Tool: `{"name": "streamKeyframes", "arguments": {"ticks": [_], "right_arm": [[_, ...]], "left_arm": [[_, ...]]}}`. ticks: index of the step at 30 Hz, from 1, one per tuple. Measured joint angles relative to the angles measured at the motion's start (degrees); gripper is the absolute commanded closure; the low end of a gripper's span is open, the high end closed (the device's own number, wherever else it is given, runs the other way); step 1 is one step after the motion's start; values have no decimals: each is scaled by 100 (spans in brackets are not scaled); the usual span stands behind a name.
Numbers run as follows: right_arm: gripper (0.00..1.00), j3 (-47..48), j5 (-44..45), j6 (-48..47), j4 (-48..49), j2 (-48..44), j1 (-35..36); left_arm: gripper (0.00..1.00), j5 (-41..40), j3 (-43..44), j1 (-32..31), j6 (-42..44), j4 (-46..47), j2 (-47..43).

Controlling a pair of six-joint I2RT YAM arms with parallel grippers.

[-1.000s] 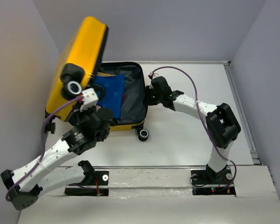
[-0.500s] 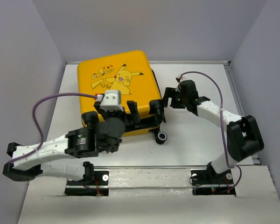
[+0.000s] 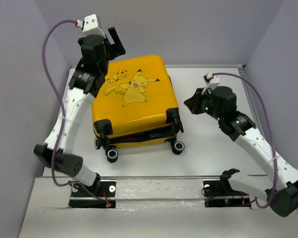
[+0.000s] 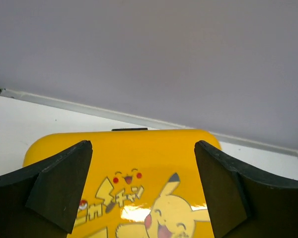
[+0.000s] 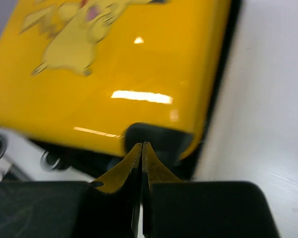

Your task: Pack the luggage

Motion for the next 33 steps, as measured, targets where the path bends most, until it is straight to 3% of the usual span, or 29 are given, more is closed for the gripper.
{"name": "streamKeyframes", "arguments": {"ticks": [4,7,11,15,21,26,30,33], "right_arm": [[91,-20,15,2,-223,-98,1939],[89,-52,111,70,-378,2,2955],[89,-55,271,168,-358,599,3713],[90,-162,463,225,-286,1569,3783],[92,-385,903,260,-153,2057,3779],[93,-415,1403,319,46,2334,3696],[93,-612,1344,428,264,2205,3309],[93,-881,1226,424,348,1910,2992]], "left_arm": [[1,1178,1735,988,9,-527,2092],[2,1867,3283,1543,-2,-909,3499],[2,2806,3807,2247,-299,-761,4323],[2,3563,4013,2719,-535,-278,4964],[3,4258,4280,2664,-378,227,5862],[14,4857,4205,2500,76,302,6306],[20,5088,3786,2481,186,616,6282],[23,4996,2789,2503,205,1165,5895]]}}
